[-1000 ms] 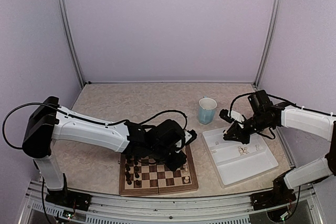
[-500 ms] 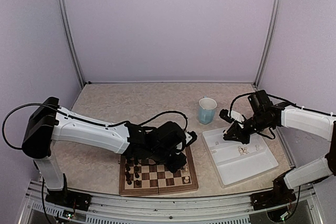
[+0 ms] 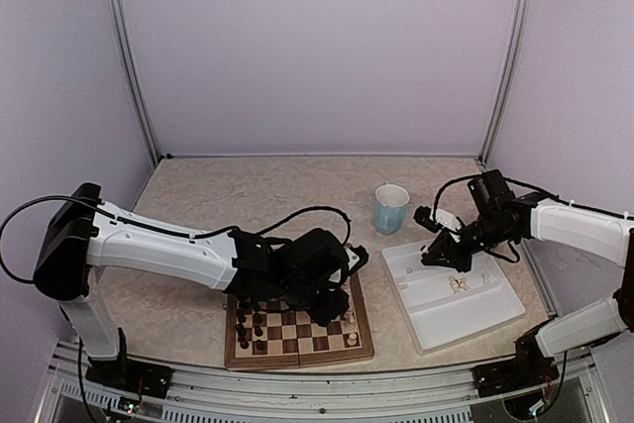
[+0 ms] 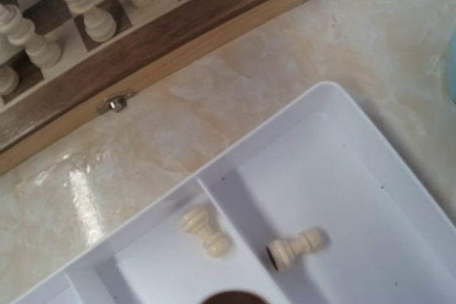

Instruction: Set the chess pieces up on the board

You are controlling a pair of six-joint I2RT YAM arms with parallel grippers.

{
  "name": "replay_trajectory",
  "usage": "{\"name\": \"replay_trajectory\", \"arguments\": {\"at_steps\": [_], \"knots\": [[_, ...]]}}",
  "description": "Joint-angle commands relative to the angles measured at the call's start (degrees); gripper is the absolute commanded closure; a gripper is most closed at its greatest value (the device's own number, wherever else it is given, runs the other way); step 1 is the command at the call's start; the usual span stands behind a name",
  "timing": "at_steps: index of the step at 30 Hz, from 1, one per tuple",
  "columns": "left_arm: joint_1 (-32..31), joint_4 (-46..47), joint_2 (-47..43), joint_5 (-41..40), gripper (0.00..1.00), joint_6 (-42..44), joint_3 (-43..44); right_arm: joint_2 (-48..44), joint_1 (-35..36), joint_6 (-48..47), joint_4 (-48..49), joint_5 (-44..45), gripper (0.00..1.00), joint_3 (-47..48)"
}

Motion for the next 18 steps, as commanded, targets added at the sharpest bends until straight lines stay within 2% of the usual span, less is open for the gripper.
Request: {"name": "replay_trajectory", "arguments": {"at_steps": [1,6,14,18], "knots": [[-0.7,-3.6,-5.1,-3.0,0.70,0.0,1.4,-1.1,1.3,-1.6,-3.6,-1.2,0.92,3.3],[0.1,0.1,-9.1,-4.6,0.59,-0.5,3.1,-1.8,7.1,-3.6,-7.0,1.2,0.92,7.4],[5.8,23.5,-8.8,12.0,0.56,-10.4,0.4,0.1,16.0,-3.9,-12.9,1.6,0.92,17.0],[6.4,28.5,-6.3,15.1,0.55,-12.4,1.6,1.3,18.5,-4.1,-14.8,1.3,0.91,19.8]]}}
